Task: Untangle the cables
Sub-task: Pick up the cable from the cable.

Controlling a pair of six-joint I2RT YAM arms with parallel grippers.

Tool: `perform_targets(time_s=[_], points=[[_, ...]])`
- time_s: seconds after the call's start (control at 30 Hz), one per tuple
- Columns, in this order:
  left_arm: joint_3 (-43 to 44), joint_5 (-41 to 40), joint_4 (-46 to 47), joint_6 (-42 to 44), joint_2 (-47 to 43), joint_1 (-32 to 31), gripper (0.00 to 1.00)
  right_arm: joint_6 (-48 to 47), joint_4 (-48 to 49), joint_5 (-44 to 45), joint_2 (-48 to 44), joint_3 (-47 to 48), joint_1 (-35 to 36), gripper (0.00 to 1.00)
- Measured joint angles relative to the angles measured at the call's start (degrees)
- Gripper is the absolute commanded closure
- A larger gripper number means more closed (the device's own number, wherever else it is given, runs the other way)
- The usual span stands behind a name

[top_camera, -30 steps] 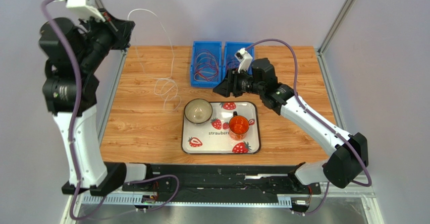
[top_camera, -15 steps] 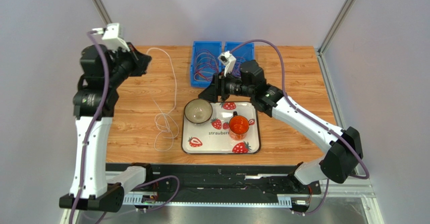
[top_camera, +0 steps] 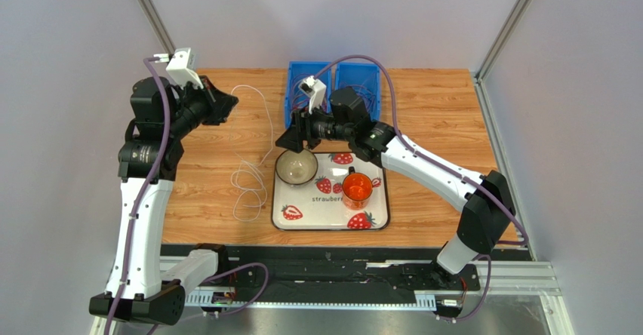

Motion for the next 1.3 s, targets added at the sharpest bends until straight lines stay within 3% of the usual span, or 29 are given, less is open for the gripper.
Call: perform_targets(time_s=[0.47, 0.87, 1.03, 1.17, 1.3], points=[[-2.47, 9.46, 0.31, 2.05, 2.73, 0.00, 1.00, -12.44, -2.62, 0.90, 1.09, 17.16, 0.00, 0.42], [-3.32, 18.23, 0.37, 3.45, 3.78, 0.00, 1.00, -18.88, -9.97, -3.23, 11.45, 29.59, -0.48, 0.45], [-3.56, 20.22, 0.55, 3.74, 3.72, 0.00, 1.00, -19.65, -12.26, -6.32, 12.52, 31.06, -1.77, 0.59], [-4.00, 20.92, 0.74, 3.82, 3.61, 0.00, 1.00, -20.09, -12.46, -8.35, 12.52, 31.21, -2.78, 0.83], [-4.17, 20.98, 0.76, 3.89, 3.61, 0.02, 1.00, -19.89, -12.52, -10.21, 12.52, 31.21, -3.21, 0.99]])
